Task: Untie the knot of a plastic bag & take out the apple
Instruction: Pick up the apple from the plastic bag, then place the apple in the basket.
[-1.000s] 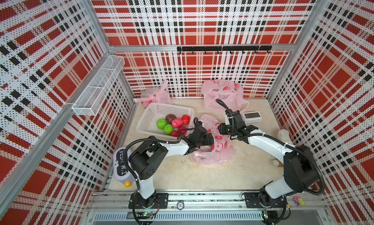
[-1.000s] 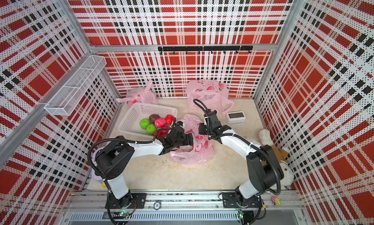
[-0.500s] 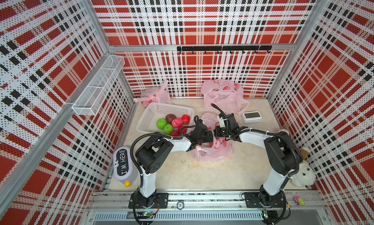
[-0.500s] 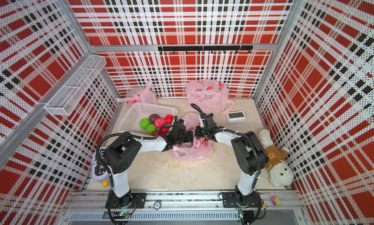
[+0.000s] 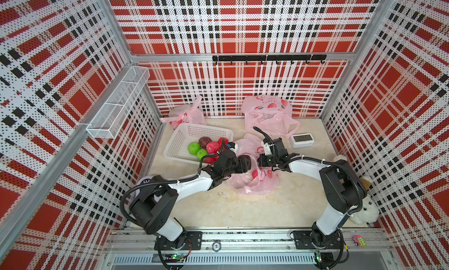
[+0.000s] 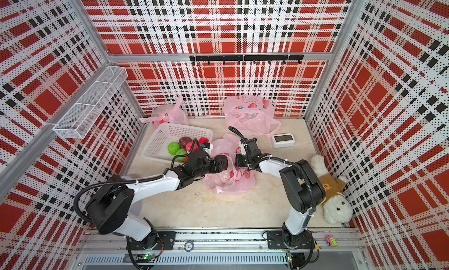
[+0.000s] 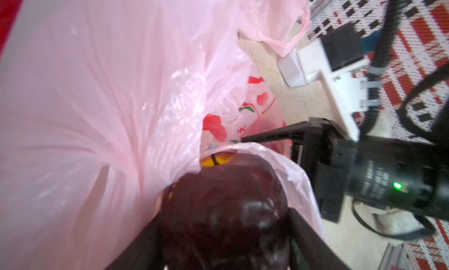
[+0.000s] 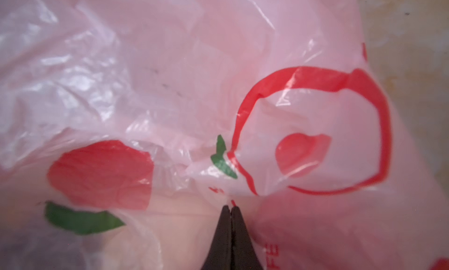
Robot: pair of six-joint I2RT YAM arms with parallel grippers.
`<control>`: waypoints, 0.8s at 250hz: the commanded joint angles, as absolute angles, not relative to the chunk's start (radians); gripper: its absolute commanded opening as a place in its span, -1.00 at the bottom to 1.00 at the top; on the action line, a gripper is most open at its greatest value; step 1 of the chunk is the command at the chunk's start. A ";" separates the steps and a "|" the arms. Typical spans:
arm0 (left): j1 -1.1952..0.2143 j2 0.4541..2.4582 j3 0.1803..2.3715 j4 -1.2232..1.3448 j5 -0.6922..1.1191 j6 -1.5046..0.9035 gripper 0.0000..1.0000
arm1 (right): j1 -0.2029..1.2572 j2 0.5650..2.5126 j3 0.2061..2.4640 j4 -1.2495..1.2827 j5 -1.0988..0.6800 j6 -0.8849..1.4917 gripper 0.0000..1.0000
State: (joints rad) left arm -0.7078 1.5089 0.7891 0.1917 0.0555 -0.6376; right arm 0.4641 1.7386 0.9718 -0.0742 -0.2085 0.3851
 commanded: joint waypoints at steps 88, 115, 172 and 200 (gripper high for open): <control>-0.654 1.208 0.828 0.197 0.430 -0.441 0.00 | 0.469 1.594 1.021 -0.187 -0.082 0.248 -0.95; -0.551 1.194 0.894 0.095 0.399 -0.439 -0.01 | 0.480 1.520 1.015 -0.207 -0.067 0.269 -0.83; -0.186 1.403 1.137 -0.095 0.363 -0.307 -0.01 | 0.656 1.402 1.134 -0.466 0.157 0.271 0.22; -0.128 1.623 1.358 -0.264 0.169 -0.167 0.00 | 0.735 1.374 1.129 -0.496 0.175 0.355 0.43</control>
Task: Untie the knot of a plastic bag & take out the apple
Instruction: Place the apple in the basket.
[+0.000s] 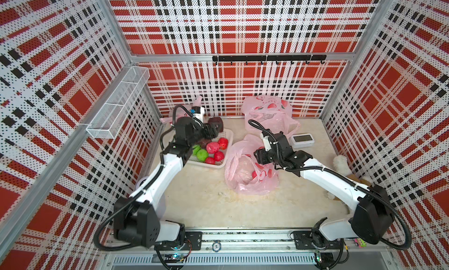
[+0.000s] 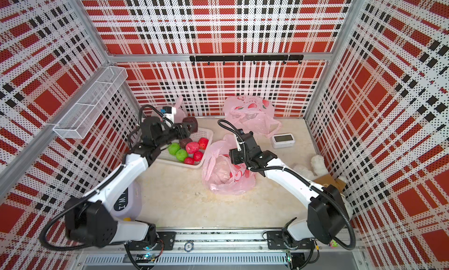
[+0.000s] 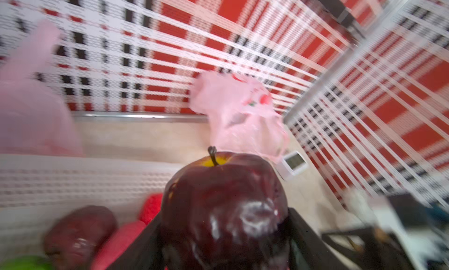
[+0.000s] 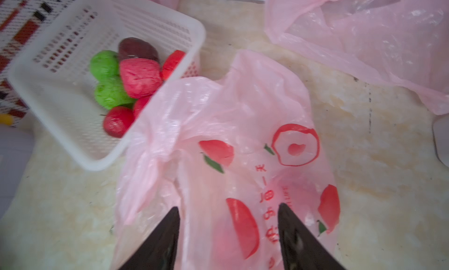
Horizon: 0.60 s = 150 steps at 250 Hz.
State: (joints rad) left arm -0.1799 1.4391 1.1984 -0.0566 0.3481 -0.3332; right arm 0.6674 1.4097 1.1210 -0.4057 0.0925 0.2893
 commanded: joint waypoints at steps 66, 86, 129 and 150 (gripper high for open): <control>-0.104 1.982 1.616 -0.328 -0.113 -0.150 0.20 | 0.891 1.401 1.067 -0.456 0.233 0.493 0.54; -0.094 2.037 1.705 -0.420 -0.132 -0.161 0.21 | 0.941 1.379 1.025 -0.403 0.248 0.486 0.53; -0.092 2.024 1.685 -0.426 -0.169 -0.160 0.29 | 0.968 1.343 0.930 -0.375 0.215 0.528 0.47; -0.091 2.004 1.665 -0.424 -0.176 -0.153 0.37 | 0.975 1.330 0.894 -0.413 0.217 0.549 0.46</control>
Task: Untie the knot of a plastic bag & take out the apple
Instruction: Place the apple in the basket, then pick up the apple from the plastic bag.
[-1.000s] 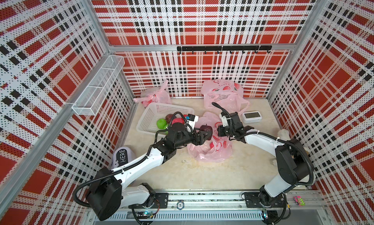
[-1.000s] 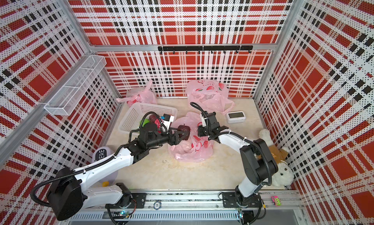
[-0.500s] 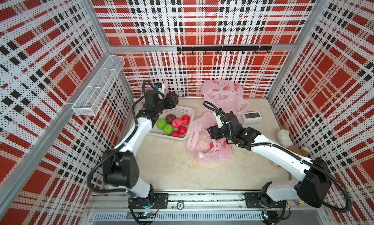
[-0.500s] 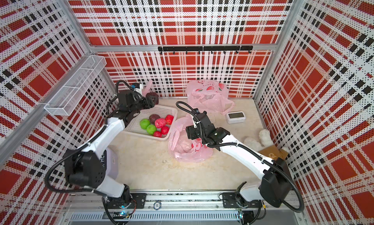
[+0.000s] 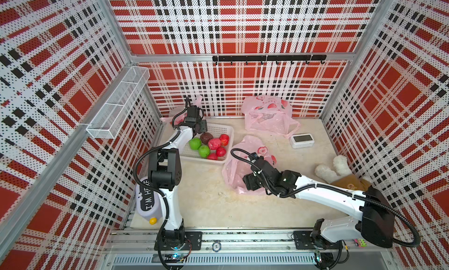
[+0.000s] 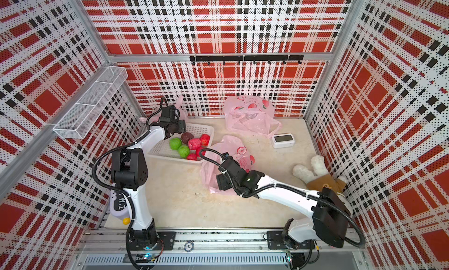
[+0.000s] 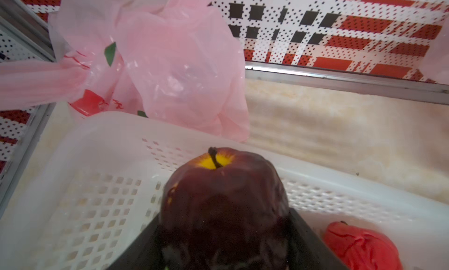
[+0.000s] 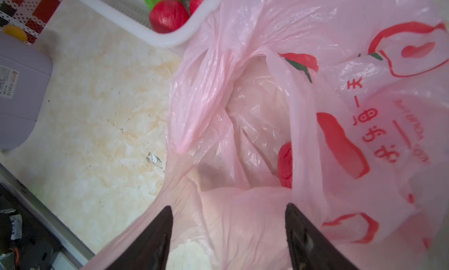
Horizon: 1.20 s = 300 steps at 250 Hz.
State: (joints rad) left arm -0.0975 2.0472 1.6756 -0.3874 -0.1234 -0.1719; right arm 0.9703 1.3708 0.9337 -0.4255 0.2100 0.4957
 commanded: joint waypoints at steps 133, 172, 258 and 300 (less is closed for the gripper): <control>-0.113 1.767 1.607 -0.487 -0.157 -0.101 0.63 | 0.860 0.978 0.578 -0.598 0.189 0.761 0.40; -0.234 1.600 1.466 -0.415 -0.077 -0.070 0.53 | 0.777 0.835 0.564 -0.644 0.196 0.744 0.35; -0.611 1.364 1.096 -0.346 0.000 -0.065 0.37 | 0.538 1.077 0.687 -0.507 -0.132 0.570 0.34; -0.710 1.336 0.906 -0.230 0.014 -0.170 0.32 | 0.540 1.258 0.815 -0.494 -0.175 0.525 0.27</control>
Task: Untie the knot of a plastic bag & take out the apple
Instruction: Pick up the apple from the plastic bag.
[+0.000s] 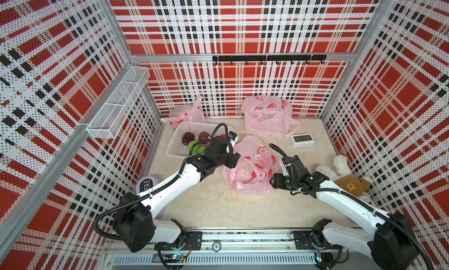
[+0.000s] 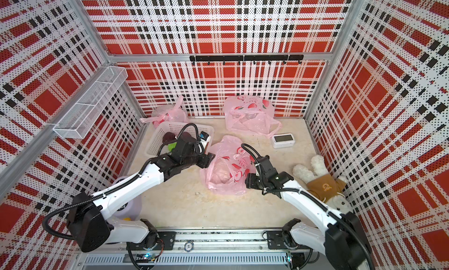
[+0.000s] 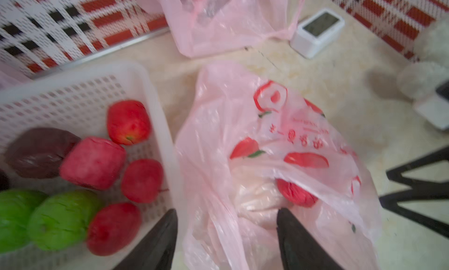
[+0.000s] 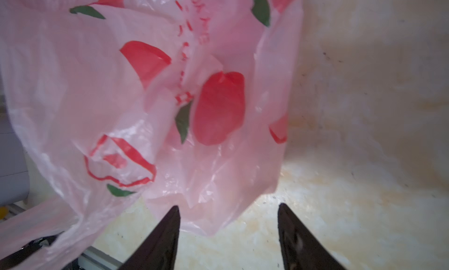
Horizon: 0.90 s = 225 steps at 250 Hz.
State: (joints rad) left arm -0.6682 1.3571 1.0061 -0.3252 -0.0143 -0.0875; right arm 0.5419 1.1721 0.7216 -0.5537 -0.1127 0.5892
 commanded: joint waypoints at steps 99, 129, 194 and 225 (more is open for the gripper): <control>-0.761 1.548 0.857 0.003 0.100 -0.281 0.37 | 0.538 1.559 0.895 -0.423 -0.129 0.452 -0.56; -0.762 1.620 0.879 0.067 0.132 -0.328 0.47 | 0.538 1.628 0.897 -0.391 -0.139 0.453 -0.59; -0.757 1.708 0.908 0.163 0.210 -0.385 0.62 | 0.538 1.695 0.894 -0.375 -0.127 0.394 -0.66; -0.768 1.750 0.919 0.164 0.216 -0.403 0.65 | 0.539 1.725 0.894 -0.349 -0.148 0.372 -0.73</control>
